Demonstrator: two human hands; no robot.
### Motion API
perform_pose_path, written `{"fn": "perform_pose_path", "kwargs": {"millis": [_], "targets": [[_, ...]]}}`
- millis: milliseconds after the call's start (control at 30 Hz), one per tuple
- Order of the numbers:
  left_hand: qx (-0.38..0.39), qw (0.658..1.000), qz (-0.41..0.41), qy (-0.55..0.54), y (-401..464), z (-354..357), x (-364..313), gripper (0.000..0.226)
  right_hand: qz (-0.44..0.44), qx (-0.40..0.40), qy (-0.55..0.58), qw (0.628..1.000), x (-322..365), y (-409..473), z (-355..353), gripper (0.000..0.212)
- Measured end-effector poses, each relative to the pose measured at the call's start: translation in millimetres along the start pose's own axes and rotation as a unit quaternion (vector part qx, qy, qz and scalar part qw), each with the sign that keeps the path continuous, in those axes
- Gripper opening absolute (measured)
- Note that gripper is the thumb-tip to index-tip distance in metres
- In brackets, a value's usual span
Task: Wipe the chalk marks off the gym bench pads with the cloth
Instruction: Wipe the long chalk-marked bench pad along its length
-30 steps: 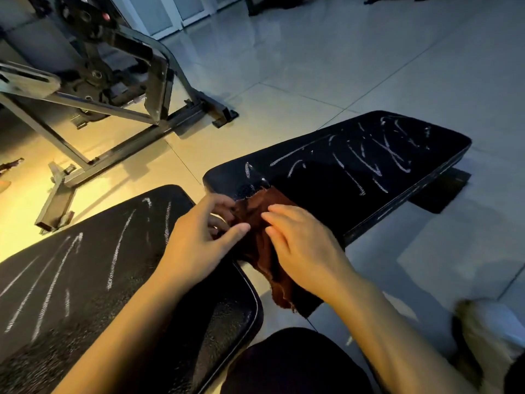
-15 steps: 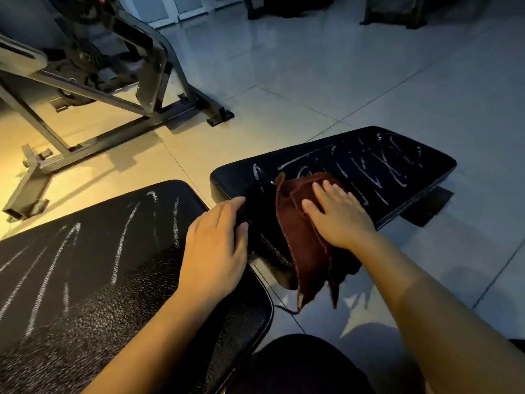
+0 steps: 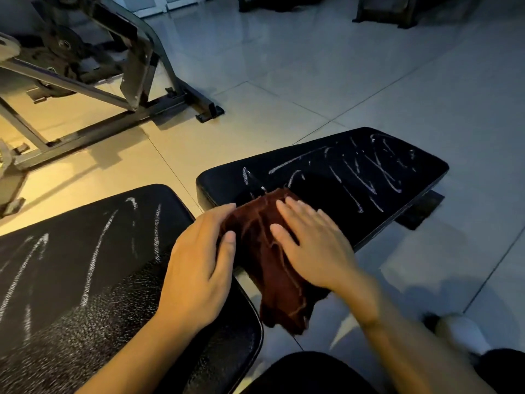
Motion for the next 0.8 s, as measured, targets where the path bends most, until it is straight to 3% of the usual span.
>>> {"fn": "perform_pose_path", "kwargs": {"millis": [200, 333, 400, 500, 633, 800], "targets": [[0.005, 1.0, -0.011, 0.028, 2.1, 3.1, 1.8, 0.044, 0.066, 0.015, -0.017, 0.998, -41.4, 23.0, -4.6, 0.059], [-0.002, 0.999, -0.01, 0.033, 3.5, 3.3, 2.1, 0.043, 0.01, 0.006, -0.024, 1.0, -17.1, 4.1, -5.5, 0.057], [-0.004, 0.999, -0.002, 0.038, 4.8, 2.8, 1.1, 0.041, -0.027, 0.001, -0.024, 0.999, 1.8, -9.0, -4.2, 0.068], [0.045, 0.995, 0.02, 0.092, 5.1, 8.8, -0.9, 0.042, -0.041, 0.0, -0.03, 0.999, 13.2, -17.5, -2.0, 0.085], [0.127, 0.979, 0.044, 0.156, 2.9, 21.2, -1.6, 0.05, -0.076, 0.021, -0.049, 0.996, 15.6, -23.1, 0.0, 0.086], [0.054, 0.971, 0.013, 0.233, -0.9, 9.7, -4.5, 0.048, -0.089, 0.007, -0.04, 0.995, 9.7, -30.5, -3.3, 0.075]]}}
Point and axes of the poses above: each hand's wrist, its own y-axis towards the middle knuckle, its own z-axis out of the palm, x = y × z, the point moved 6 cm from there along y, towards the middle knuckle, and after that the axes turned 4 degrees about -y, right-handed, at the moved point
